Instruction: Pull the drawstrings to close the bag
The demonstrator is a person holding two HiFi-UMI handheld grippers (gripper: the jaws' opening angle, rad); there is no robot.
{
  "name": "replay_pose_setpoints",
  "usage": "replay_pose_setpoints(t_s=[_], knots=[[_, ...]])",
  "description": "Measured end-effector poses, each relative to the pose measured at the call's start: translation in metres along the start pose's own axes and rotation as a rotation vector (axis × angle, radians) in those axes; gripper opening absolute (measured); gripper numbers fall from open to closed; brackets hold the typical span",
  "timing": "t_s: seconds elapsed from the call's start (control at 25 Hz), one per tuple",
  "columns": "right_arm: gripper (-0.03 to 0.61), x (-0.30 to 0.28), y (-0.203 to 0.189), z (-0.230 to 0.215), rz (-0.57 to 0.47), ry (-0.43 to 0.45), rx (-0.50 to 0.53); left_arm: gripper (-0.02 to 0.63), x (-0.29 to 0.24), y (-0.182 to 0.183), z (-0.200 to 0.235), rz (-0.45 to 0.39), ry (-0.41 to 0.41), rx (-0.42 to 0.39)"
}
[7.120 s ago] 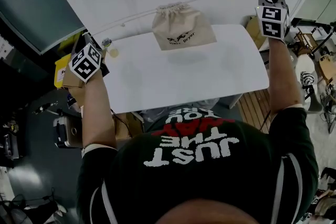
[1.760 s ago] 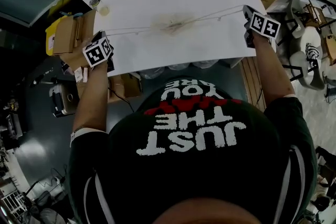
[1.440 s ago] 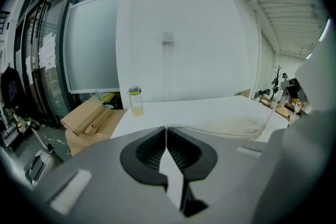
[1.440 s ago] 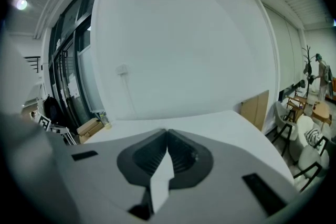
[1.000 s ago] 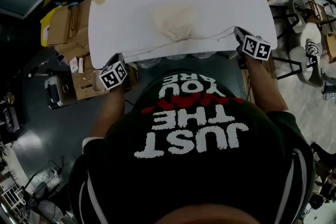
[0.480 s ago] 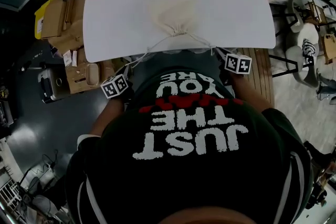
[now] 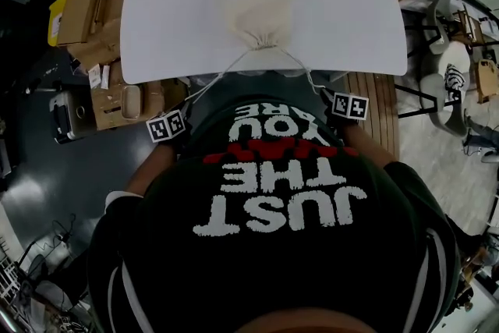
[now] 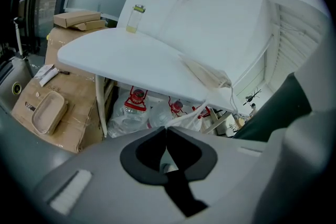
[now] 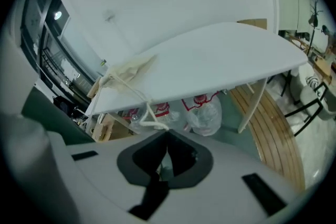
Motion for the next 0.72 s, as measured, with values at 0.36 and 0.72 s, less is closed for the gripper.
replay_pose_setpoints(t_s=[0.36, 0.72], knots=[[0.011, 0.008, 0.004, -0.006, -0.048, 0.029, -0.022, 0.015, 0.002, -0.004, -0.004, -0.013, -0.004, 0.008], [0.009, 0.007, 0.007, 0.009, -0.017, 0.043, 0.043, 0.015, 0.006, -0.002, -0.004, -0.028, -0.005, 0.015]])
Point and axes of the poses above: the fingertips, and each gripper's own axes: x backward along the fingers, z to its left, y out of its top, the point moved 2 cm from there along x, backward along the fingers, and after that the axes turned 11 degrees about z, right-handed, at the moved point
